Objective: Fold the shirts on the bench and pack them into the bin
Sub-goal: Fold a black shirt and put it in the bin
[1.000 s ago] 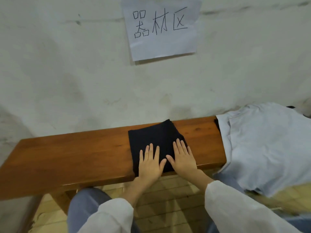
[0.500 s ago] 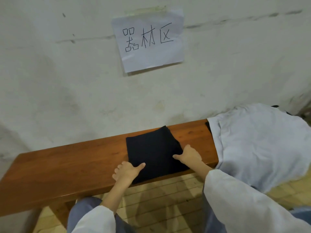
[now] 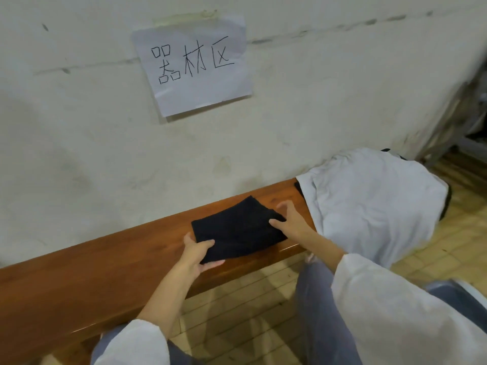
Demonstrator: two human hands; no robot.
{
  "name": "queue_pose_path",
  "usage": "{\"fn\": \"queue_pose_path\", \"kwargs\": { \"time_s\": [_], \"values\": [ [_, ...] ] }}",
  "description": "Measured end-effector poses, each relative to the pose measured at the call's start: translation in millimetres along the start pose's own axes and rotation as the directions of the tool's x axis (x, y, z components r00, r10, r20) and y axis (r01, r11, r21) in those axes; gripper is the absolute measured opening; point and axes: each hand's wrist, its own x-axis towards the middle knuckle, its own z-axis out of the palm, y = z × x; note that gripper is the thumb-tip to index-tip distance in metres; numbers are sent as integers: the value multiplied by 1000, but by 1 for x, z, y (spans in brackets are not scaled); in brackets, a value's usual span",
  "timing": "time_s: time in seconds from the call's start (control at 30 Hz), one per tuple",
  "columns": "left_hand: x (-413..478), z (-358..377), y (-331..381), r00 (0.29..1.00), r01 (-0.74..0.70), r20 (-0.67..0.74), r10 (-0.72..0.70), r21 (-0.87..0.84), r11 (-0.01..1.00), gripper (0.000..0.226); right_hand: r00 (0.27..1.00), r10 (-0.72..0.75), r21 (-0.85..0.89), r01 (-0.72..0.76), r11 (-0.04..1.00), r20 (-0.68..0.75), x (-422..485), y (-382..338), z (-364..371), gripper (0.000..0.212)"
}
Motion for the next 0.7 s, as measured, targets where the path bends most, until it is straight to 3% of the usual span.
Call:
{"fn": "queue_pose_path", "kwargs": {
  "time_s": [0.07,0.13,0.2,0.33,0.5,0.6,0.7],
  "values": [
    [-9,19,13,990,26,139,-32,50,998,68,998,-70,17,70,997,-8,-12,6,-26,43],
    [-19,44,21,952,68,293,-92,92,993,54,999,-47,46,47,998,-4,-30,18,-57,42],
    [-28,73,23,894,79,429,-129,132,988,39,998,57,78,-54,995,-41,-50,34,-91,36],
    [-45,155,9,787,66,595,-165,185,980,33,933,326,219,-290,932,-153,-106,77,-154,33],
    [-80,259,-53,676,76,668,-312,357,931,29,753,568,426,-417,803,-333,-188,138,-219,28],
    [-92,309,-97,612,105,657,-441,485,868,29,662,635,490,-431,757,-398,-229,175,-249,28],
    [-95,352,-135,592,69,634,-498,575,815,32,582,698,571,-431,699,-416,-257,215,-259,28]
  ]
}}
